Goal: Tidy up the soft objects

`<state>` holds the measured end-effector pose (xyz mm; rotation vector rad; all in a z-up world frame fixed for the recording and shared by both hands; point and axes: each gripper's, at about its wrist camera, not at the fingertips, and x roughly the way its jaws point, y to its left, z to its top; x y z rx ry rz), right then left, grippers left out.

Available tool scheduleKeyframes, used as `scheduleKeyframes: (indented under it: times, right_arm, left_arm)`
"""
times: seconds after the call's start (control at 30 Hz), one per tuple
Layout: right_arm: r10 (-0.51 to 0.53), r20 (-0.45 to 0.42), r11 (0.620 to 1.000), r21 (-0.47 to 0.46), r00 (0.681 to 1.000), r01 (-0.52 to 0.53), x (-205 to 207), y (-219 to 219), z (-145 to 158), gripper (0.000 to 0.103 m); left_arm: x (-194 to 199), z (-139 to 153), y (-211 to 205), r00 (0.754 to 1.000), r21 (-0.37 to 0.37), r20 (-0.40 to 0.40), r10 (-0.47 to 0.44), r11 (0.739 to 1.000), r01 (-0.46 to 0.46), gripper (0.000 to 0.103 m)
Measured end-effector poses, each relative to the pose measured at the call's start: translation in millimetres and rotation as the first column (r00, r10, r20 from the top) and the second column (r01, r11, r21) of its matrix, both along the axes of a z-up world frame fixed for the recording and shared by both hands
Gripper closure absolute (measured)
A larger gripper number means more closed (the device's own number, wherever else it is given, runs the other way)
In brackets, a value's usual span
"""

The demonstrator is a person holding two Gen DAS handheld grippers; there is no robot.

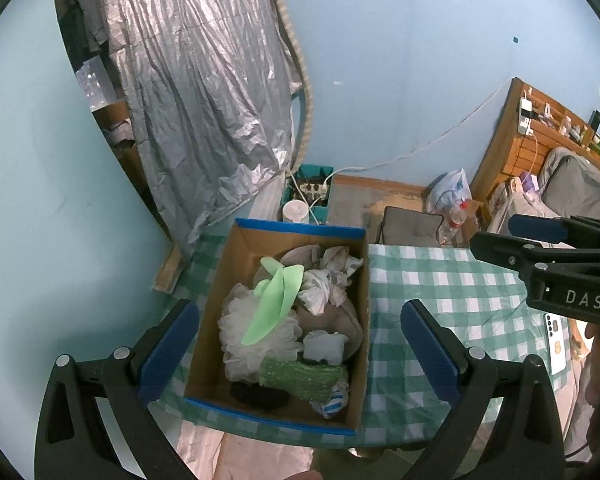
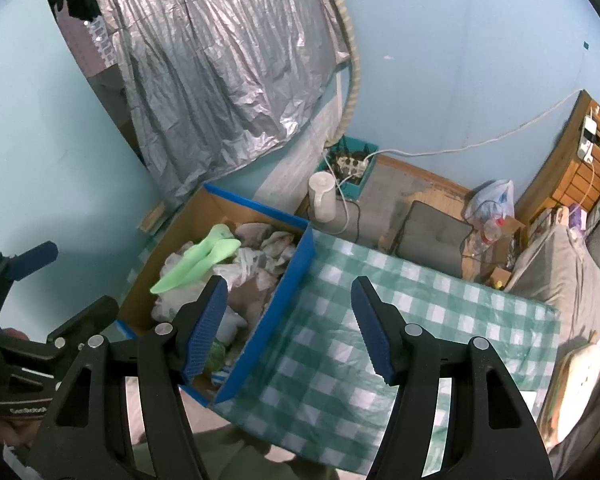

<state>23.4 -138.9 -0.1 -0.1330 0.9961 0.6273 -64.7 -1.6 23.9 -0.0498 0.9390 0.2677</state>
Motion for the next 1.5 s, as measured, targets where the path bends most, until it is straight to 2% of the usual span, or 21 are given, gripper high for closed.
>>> scheduleKeyframes:
  times: [0.77,1.5]
  right_arm:
    - [-0.035,-0.019,0.999,0.005,0.999,0.035,-1.2,-8.6,0.5,0.039]
    - [-0.034,-0.016,0.999,0.007,0.999,0.034,-0.7,-7.7,-0.7,0.040]
  left_arm:
    - [6.0,-5.3,-3.8,0.999,0.003,-0.034,-0.039,0.999,0.039,0.001]
    - [8.3,-10.5,1.3,0.999,0.007,-0.046,-0.026,1.000,0.027,0.001]
